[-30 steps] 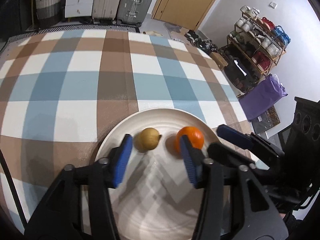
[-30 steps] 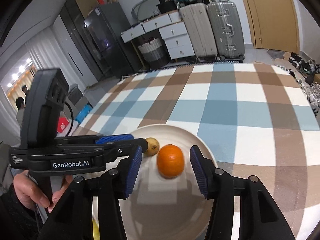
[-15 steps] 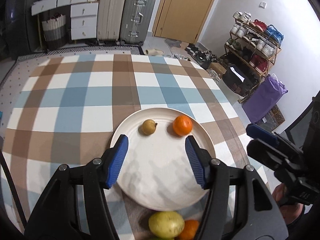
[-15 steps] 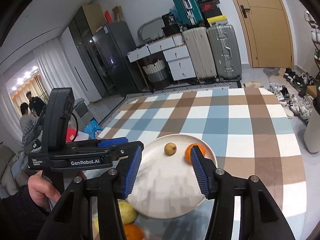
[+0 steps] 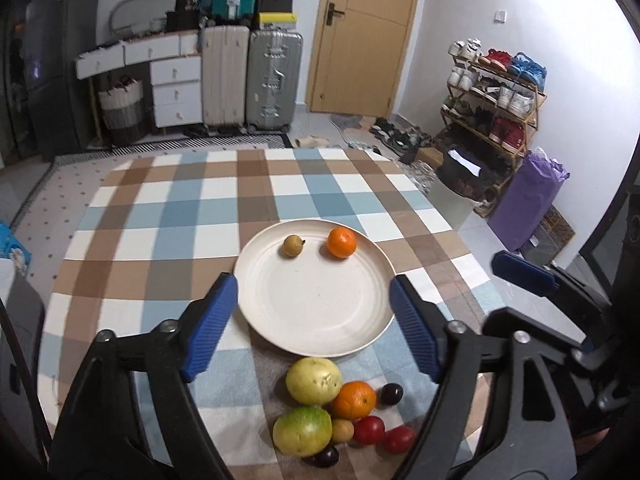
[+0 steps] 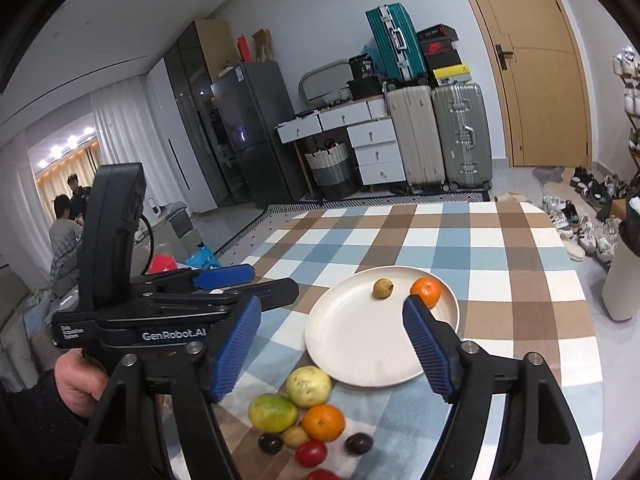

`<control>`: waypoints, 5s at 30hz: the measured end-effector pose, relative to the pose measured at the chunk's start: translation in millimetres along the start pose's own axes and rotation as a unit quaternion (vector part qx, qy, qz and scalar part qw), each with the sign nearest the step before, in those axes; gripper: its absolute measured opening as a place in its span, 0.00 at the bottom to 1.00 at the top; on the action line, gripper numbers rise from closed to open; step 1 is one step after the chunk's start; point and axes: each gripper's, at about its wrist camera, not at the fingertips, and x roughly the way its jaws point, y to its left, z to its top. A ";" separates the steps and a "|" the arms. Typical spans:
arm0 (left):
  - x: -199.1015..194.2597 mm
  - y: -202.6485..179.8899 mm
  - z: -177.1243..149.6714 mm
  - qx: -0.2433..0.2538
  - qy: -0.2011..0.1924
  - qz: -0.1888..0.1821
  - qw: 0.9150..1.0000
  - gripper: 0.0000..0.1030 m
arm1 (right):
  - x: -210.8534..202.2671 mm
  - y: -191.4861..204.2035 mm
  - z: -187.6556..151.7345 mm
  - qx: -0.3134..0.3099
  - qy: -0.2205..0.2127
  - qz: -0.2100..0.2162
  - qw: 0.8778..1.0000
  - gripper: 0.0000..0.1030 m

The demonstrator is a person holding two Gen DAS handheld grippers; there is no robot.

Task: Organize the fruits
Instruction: 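Move the left tool back to the large green guava and close on it, then lift the green guava with the left tool while the right tool grasps the pale yellow guava, then lower the pale guava onto the plate and open the right tool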

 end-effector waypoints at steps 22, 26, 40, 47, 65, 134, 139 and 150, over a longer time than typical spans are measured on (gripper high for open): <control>-25.2 30.9 -83.1 -0.052 0.021 0.046 0.997 0.99 | -52.6 -4.9 -67.8 0.066 -0.012 -0.020 0.998 0.89; -8.8 33.9 -98.6 -0.056 0.043 0.046 0.996 0.99 | -48.6 -13.4 -81.3 0.082 0.002 -0.020 0.996 0.89; 41.2 43.0 -128.3 -0.084 0.087 0.014 0.993 0.99 | -32.9 -23.2 -101.4 0.099 0.031 -0.019 0.994 0.89; 62.5 46.9 -129.3 -0.096 0.113 -0.032 0.988 0.79 | -25.2 -24.6 -103.3 0.103 0.040 -0.015 0.994 0.89; 66.5 70.3 -132.1 -0.156 0.104 -0.111 0.976 0.44 | -7.9 -22.5 -97.6 0.102 0.061 0.002 0.993 0.89; -21.2 105.7 -144.3 -0.118 0.039 -0.027 0.992 0.44 | 132.9 34.3 -73.5 0.011 0.225 -0.034 0.974 0.48; -21.4 101.4 -137.9 -0.118 0.034 -0.029 0.992 0.44 | 114.9 36.0 -64.3 0.013 0.187 -0.014 0.982 0.47; -10.4 70.7 -74.8 -0.053 0.014 -0.049 0.997 0.45 | 77.5 14.6 -33.9 0.034 0.124 0.000 0.992 0.47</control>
